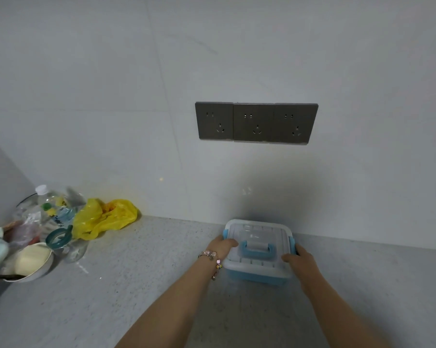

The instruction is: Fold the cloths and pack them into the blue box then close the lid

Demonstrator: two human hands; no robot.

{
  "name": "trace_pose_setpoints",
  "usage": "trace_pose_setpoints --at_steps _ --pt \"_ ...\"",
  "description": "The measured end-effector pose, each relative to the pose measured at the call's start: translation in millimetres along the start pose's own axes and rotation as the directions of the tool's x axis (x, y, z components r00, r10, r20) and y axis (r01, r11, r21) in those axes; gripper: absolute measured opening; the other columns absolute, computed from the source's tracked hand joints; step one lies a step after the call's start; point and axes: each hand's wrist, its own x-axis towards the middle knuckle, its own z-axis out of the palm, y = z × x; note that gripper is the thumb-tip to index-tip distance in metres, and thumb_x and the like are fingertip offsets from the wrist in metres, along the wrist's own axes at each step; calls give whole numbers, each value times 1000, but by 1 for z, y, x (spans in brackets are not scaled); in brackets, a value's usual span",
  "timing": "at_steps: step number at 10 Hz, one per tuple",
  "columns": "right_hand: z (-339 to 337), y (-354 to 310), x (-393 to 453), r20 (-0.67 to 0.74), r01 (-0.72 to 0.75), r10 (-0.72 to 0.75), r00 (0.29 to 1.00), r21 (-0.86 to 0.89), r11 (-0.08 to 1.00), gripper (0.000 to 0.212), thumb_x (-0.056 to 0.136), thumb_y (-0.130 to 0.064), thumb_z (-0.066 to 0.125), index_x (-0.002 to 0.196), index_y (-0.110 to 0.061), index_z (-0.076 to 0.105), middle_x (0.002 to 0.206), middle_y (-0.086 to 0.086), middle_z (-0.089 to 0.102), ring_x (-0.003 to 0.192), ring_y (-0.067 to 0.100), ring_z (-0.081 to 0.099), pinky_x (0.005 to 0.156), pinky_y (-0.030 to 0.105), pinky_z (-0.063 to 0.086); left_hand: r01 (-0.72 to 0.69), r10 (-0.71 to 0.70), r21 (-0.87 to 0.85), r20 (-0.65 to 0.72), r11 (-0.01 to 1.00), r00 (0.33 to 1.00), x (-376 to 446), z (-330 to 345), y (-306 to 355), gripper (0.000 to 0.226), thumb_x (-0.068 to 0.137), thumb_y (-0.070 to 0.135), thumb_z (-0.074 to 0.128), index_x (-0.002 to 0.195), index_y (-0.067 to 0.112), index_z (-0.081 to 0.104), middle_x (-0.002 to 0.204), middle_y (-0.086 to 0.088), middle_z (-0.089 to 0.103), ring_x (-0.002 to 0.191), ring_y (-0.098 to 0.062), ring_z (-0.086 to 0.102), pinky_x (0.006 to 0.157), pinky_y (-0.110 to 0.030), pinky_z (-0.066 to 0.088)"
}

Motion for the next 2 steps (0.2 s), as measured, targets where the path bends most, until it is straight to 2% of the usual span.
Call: trace_pose_setpoints --at_steps 1,2 --pt "1 -4 2 24 -9 10 1000 -53 999 58 86 -10 58 140 -5 36 134 19 45 117 36 48 99 47 43 -3 1 72 32 997 999 6 -4 3 46 92 26 52 132 4 47 130 -12 54 110 -23 53 80 -23 40" --pt "-4 -15 -8 -11 27 -30 999 -196 980 47 88 -12 56 133 -1 45 125 20 54 112 33 54 97 43 45 -61 63 216 -3 975 998 -2 -5 13 48 94 26 49 137 5 42 140 -11 46 125 -25 46 86 -22 34"
